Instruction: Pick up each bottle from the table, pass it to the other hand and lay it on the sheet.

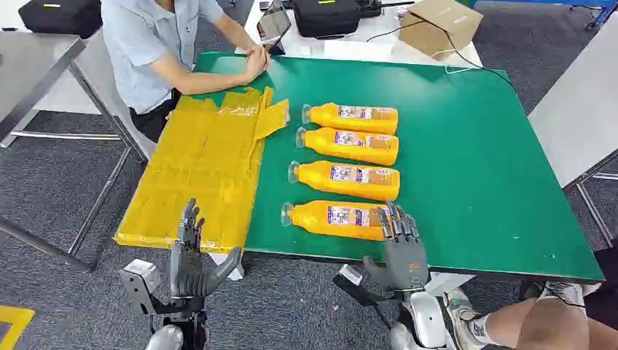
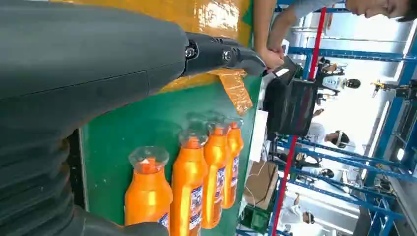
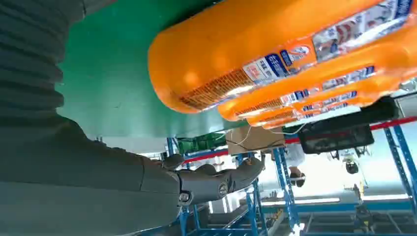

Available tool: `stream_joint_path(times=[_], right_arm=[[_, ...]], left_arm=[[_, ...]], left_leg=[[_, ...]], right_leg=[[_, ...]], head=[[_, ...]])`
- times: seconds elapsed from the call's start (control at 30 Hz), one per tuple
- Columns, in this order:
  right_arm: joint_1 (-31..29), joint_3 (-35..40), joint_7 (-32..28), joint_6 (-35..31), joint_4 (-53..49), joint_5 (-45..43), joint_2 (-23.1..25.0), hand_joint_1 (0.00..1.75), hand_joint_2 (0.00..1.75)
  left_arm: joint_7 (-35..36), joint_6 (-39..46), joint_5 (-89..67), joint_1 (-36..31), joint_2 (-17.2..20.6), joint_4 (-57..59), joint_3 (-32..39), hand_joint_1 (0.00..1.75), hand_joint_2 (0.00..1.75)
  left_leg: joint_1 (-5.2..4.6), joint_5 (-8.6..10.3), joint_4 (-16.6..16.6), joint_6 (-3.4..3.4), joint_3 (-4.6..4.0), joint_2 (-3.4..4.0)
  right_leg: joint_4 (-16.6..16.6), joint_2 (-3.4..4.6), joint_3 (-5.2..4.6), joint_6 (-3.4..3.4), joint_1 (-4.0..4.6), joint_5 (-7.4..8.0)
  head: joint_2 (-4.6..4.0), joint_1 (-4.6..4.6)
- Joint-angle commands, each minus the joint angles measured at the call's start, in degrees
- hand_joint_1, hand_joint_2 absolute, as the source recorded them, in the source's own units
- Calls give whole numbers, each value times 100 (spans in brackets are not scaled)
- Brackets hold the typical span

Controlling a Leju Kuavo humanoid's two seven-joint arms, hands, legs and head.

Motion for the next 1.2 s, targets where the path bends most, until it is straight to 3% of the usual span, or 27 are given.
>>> stream_joint_path(times=[0.03,0.27,0.57,0.8,1.2], right_arm=[[-809,-131,76,-9,1342,66,-8,0,175],[-1256,-38,167,4,1993,170,64,0,175],[-1359,-9,241,-3,2074,292,64,0,175],[-1941,45,387,303,2820,243,138,0,175],[-1989,77,488,441,2984,254,150,0,175]], left_arm=[[11,-51,70,-236,70,486,-77,0,175],[14,-59,90,-317,78,579,-96,0,175],[17,-63,101,-332,73,598,-105,0,175],[57,-124,214,-421,66,650,-90,0,175],[61,-129,221,-411,74,626,-80,0,175]], left_leg=[[2,-8,-10,-5,32,15],[0,-3,-8,-3,22,10],[2,-8,-8,-5,31,7],[2,-6,-5,-6,29,17],[0,-1,-5,-4,19,3]], right_leg=[[-11,6,29,-10,5,-4],[-7,1,19,-6,3,-2],[-9,-2,31,-9,5,-8],[-5,6,24,-10,4,-3],[-2,-4,18,-6,2,-4]], head=[[0,0],[0,2],[0,2],[0,0],[0,2]])
